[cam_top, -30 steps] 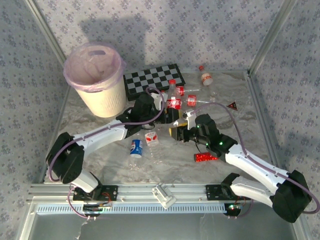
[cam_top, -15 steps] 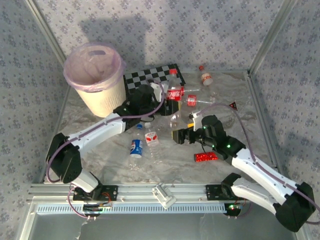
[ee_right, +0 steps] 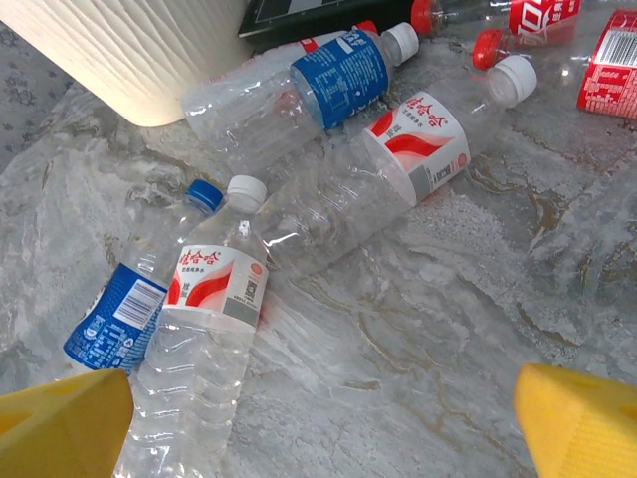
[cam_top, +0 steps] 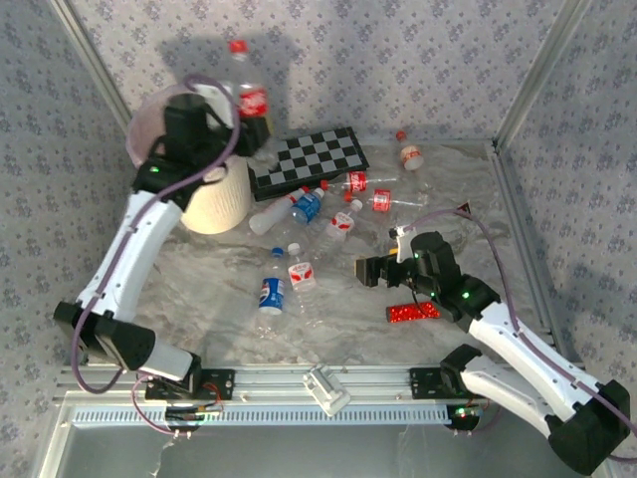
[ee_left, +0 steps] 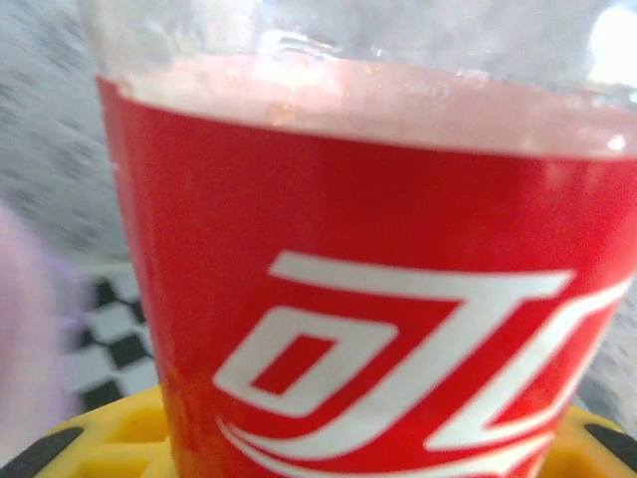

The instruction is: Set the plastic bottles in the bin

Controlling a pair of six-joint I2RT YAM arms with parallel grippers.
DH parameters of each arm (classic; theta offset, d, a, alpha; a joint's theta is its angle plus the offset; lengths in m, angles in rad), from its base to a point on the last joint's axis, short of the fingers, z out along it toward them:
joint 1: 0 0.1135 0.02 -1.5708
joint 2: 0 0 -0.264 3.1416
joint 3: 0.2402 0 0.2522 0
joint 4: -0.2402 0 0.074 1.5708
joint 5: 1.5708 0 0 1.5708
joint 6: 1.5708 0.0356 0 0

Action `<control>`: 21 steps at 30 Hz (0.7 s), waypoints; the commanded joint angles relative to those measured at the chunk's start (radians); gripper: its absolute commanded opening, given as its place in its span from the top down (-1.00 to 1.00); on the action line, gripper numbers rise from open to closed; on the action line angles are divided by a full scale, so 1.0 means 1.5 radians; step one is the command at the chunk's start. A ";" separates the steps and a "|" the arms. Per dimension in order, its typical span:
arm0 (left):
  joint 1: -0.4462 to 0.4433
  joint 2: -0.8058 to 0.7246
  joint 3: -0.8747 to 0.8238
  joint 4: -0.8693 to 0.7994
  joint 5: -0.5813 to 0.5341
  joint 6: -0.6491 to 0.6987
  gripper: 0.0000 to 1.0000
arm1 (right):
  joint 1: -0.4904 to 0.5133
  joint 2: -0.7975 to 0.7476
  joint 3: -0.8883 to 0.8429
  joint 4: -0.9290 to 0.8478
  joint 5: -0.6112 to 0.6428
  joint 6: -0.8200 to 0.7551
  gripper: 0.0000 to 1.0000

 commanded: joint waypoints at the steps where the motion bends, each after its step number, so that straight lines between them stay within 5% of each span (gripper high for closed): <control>1: 0.071 -0.016 0.055 -0.067 -0.007 0.045 1.00 | -0.001 0.003 0.007 -0.011 0.010 0.001 -1.00; 9: 0.215 0.049 0.093 -0.140 -0.018 0.077 1.00 | -0.002 0.007 0.009 -0.039 0.025 -0.003 -1.00; 21: 0.229 0.214 0.151 -0.329 -0.063 0.207 1.00 | -0.005 0.003 -0.008 -0.044 0.038 0.027 -0.99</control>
